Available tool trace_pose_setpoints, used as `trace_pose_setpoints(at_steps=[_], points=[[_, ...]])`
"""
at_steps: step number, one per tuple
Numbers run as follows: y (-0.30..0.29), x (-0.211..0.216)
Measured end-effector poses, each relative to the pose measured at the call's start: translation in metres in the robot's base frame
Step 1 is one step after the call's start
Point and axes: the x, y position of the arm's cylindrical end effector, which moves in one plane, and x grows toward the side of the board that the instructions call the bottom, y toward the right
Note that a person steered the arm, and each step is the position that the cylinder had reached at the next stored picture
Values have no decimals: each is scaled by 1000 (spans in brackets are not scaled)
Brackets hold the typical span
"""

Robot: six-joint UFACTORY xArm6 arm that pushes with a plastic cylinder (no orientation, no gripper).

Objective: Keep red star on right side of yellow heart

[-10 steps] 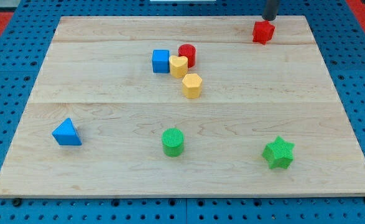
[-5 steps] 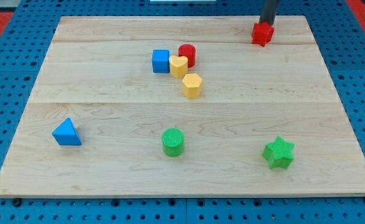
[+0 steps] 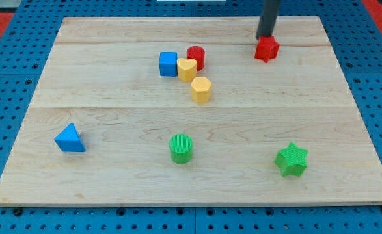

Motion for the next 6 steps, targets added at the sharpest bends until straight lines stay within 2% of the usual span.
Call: trace_pose_setpoints(at_steps=[1, 3, 5, 6], points=[[-1, 25], [61, 30], [39, 55], [0, 57]])
